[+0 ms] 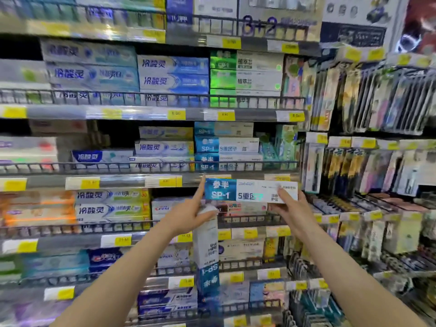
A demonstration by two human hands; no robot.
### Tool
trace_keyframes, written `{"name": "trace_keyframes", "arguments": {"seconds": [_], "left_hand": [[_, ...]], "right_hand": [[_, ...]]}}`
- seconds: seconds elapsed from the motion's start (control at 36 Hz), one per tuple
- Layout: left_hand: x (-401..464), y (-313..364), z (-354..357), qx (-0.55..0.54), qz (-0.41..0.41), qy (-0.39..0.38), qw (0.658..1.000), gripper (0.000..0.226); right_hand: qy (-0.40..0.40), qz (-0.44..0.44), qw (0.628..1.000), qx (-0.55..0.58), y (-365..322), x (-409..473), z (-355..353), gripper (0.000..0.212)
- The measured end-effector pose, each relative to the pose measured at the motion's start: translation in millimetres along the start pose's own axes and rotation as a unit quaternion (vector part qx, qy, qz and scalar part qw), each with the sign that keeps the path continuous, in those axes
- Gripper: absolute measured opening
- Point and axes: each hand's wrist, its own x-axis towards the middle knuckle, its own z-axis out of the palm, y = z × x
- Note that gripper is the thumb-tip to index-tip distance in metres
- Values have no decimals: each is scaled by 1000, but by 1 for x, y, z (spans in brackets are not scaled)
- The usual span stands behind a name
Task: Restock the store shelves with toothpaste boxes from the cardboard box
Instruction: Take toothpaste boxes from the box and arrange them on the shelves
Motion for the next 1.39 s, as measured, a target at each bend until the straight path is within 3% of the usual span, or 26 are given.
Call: {"name": "trace_keyframes", "arguments": {"seconds": [0.06,0.17,0.22,0.53,0.61,0.75,0.94,1.11,1.25,1.39], "left_hand": [[5,-5,-9,27,9,24,999,91],[16,-17,-21,88,17,58,994,92],[21,-21,-27,103,19,70,992,90],[61,-37,-32,62,-10,56,996,94],[75,-39,-35,20,-24,64,997,96],[92,-38,-50,-17,-63,80,995,95],[110,-44,-54,-70,-125,85,986,99],[120,-38,-54,-68,-159,75,982,99],[125,-38,-52,-85,-159,90,979,93],[124,-36,-53,-96,-151,92,980,91]], "right_hand": [[-15,4,1000,13,-4,10,9,85],[-19,-21,999,31,-11,26,25,42],[-17,-30,999,26,-13,33,29,34],[-34,-78,996,24,-27,89,45,42],[-27,-105,994,-6,-38,106,55,35],[-28,-148,987,-57,-48,140,69,47],[-29,-241,934,-263,-50,173,80,60],[15,-281,848,-449,-39,191,71,55],[13,-333,787,-520,-35,193,66,56],[-26,-344,795,-499,-35,191,72,53]]}}
